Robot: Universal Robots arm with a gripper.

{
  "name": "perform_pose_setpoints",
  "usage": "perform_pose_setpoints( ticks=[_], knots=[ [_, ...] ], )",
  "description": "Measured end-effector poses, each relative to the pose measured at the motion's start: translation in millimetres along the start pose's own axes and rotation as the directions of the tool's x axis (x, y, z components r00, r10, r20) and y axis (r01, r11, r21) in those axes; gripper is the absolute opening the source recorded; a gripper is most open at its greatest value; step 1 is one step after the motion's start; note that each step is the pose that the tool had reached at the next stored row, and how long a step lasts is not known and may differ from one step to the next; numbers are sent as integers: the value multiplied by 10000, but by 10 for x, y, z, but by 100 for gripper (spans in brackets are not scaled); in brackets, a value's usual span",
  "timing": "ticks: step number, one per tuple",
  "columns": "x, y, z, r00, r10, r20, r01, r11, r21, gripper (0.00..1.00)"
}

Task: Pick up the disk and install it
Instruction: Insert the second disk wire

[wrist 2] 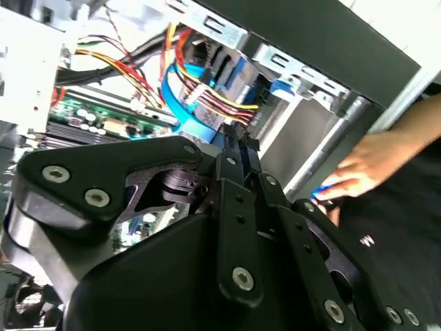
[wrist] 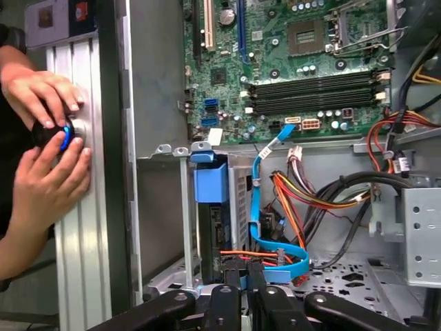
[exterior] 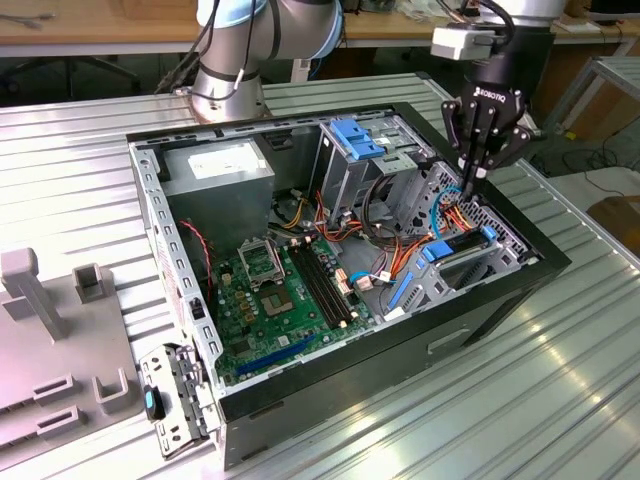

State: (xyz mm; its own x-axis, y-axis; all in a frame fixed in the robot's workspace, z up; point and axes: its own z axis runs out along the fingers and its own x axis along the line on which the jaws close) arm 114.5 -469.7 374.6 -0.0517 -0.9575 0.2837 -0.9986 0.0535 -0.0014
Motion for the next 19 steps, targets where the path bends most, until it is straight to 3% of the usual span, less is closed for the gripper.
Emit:
perform_pose_setpoints(
  ticks=[1,2,4,9,12,16,19],
  knots=[
    [45,-2,18,9995,-5,315,6,10000,-16,16],
    [97,2,43,9991,-5,413,6,10000,-21,16],
    [155,74,70,9991,-13,425,14,10000,-18,16],
    [340,98,147,9986,-27,524,27,10000,6,16],
    [361,153,167,9981,22,615,-42,9995,325,16],
    [372,186,181,9974,36,720,-73,9987,510,16],
    [384,215,194,9967,58,805,-117,9973,726,16]
  ],
)
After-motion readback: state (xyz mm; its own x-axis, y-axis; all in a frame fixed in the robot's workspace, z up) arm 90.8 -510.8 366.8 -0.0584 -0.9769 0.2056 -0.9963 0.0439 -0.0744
